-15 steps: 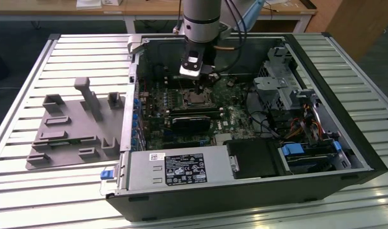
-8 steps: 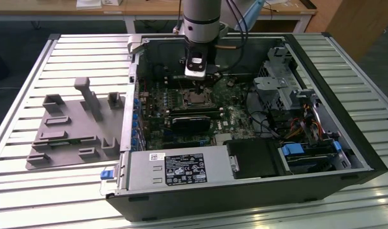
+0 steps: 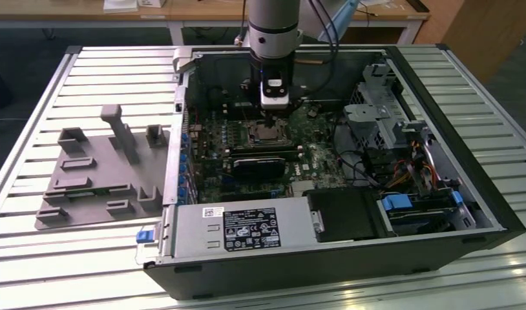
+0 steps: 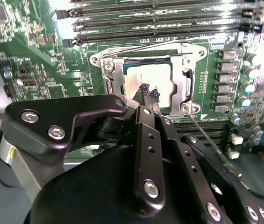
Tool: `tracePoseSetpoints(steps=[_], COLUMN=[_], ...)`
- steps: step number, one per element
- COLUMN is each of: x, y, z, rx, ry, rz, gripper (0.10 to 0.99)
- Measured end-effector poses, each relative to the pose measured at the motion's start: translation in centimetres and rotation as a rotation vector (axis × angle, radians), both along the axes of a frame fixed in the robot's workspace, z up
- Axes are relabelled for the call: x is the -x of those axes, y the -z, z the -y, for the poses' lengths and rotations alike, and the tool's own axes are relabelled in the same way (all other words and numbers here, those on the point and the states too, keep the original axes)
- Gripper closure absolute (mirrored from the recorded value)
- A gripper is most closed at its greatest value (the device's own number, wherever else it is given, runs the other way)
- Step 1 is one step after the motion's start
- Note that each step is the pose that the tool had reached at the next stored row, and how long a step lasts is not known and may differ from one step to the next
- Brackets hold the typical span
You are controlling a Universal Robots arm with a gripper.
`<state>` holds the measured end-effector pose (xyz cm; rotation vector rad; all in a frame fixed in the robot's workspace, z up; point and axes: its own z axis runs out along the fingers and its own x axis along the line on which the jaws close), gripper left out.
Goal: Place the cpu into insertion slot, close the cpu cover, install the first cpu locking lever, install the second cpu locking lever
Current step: 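Close the cpu cover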
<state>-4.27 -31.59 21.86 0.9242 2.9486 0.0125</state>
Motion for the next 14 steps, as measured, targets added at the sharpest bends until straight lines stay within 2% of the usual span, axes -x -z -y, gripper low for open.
tracePoseSetpoints(steps=[6, 14], x=[0.0, 0.03], y=[0.05, 0.1], z=[0.0, 0.0], rx=[0.004, 0.009], ry=[-0.094, -0.185], rz=[-0.0001, 0.0], gripper=[0.984, 0.984])
